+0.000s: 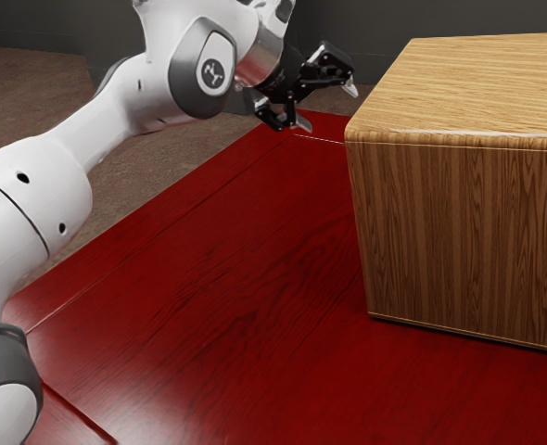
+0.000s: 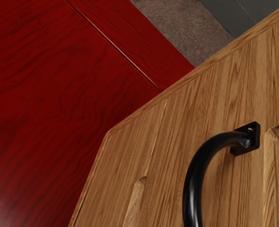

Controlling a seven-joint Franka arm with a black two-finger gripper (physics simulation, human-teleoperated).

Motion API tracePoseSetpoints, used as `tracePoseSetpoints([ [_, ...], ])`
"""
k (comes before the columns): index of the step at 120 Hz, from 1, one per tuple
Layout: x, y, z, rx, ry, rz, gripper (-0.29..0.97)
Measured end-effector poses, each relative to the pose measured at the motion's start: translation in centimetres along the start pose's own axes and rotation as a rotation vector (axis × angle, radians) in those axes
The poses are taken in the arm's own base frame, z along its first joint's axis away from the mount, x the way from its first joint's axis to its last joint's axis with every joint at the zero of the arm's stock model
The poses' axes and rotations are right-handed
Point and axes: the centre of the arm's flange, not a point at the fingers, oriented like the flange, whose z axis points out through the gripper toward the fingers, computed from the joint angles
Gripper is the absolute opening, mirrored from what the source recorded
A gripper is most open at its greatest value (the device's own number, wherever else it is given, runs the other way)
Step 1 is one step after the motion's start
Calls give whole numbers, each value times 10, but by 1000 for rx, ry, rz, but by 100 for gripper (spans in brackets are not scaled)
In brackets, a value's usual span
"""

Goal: Pull the drawer handle with one arm to open the drawer

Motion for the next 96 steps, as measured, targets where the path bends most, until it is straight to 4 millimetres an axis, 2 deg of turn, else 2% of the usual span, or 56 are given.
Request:
tracePoseSetpoints([
  [18, 2, -13, 25, 12, 34, -35, 66],
  [33, 5, -21, 35, 1, 78, -61, 66],
  [65, 4, -9, 43, -61, 155, -77, 66],
  [86, 6, -9, 42, -36, 158, -67, 66],
  [96, 3, -6, 48, -27, 150, -60, 66],
])
